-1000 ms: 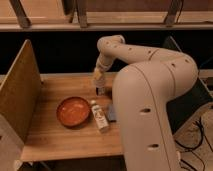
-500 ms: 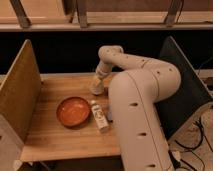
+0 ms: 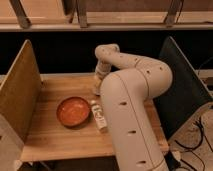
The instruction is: Place the ceramic cup over the eraser
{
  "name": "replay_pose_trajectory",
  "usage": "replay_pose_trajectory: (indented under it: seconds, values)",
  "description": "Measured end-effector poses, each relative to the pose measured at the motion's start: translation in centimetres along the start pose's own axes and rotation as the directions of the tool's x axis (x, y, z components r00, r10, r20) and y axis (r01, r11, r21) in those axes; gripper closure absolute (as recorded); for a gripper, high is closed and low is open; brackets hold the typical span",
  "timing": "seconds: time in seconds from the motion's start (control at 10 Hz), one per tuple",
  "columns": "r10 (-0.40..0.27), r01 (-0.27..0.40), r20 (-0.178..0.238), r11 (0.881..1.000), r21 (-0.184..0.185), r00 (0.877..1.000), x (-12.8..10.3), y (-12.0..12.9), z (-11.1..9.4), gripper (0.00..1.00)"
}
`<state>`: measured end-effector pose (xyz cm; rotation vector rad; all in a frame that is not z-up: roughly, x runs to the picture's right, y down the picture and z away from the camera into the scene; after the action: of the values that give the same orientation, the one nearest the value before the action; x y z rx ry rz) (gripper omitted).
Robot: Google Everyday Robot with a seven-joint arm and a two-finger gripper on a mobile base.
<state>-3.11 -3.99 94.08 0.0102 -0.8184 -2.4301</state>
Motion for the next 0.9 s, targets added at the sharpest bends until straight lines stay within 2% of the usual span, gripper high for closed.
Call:
replay_pose_trajectory:
  seconds: [0.2,0.4,0.5,0.9]
  values:
    - [-0.009,0.009,0.022,1.000,-0.003,1.000,0.1,-0.4,-0.2,0.46]
    - [-0.022,0.022,0.045,1.000,-0.006,0.999,0.7,-1.3,-0.6,0.24]
    - [-0.022,0.023,0.050,1.000,-0.010,0.999,0.8,-1.4,-0.8,0.21]
    - [0.005,-0.002,0.069,0.999,-0.043,0.998,0.3,-1.8,-1.9,0.20]
